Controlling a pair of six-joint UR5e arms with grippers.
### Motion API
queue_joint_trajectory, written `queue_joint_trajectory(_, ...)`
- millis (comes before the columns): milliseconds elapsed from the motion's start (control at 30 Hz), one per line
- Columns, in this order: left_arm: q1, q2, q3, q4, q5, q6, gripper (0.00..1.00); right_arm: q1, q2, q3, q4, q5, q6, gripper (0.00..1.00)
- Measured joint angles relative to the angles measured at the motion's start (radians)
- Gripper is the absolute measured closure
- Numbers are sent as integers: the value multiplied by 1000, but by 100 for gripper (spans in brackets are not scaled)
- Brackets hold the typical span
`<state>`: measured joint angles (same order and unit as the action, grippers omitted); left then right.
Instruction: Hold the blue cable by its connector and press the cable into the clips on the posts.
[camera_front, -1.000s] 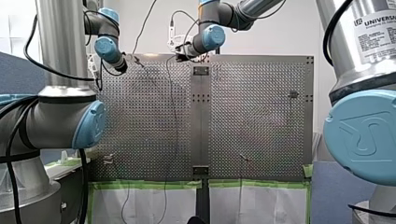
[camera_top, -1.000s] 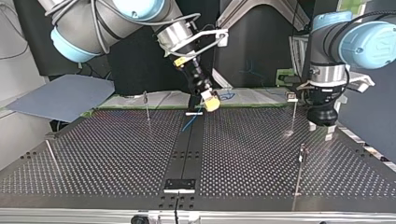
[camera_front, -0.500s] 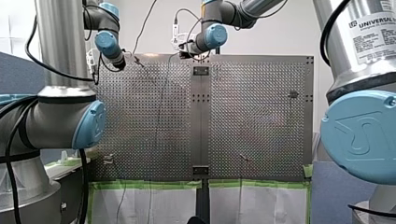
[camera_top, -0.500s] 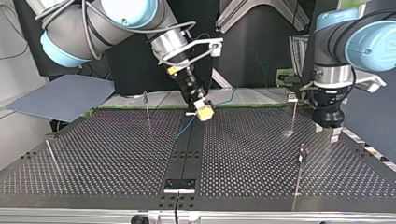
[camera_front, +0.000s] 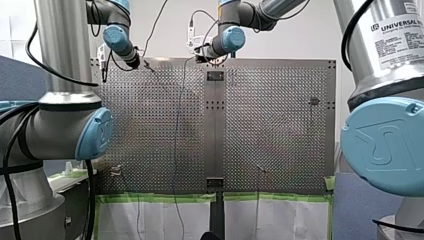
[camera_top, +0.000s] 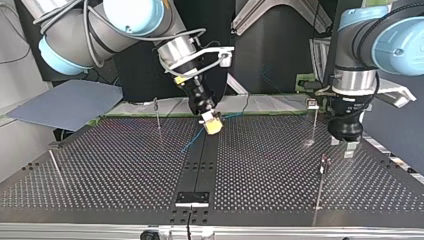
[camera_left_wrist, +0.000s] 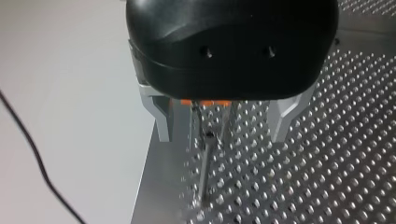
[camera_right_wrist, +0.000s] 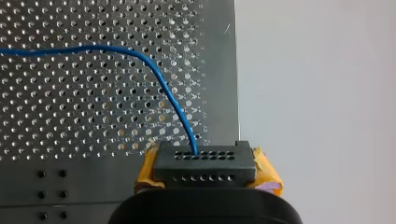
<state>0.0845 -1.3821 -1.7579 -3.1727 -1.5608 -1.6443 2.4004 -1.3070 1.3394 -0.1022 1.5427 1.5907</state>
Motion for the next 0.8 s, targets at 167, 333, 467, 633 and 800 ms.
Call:
queue_joint_trajectory(167,-14,-1,6,-3,2,21,0,-3,1,0,-1,0,1,100)
queue_joint_trajectory(333,-21,-2,6,-3,0,23,0,-5,1,0,0,-1,1,100)
queue_joint_trajectory(467,-22,-3,6,-3,-1,23,0,-5,1,0,0,-2,1,100)
queue_joint_trajectory(633,-23,-4,6,-4,-4,22,0,-5,1,0,1,-2,0,100)
queue_joint_trajectory(800,-25,-5,5,-4,-15,23,0,-5,1,0,0,-4,0,100)
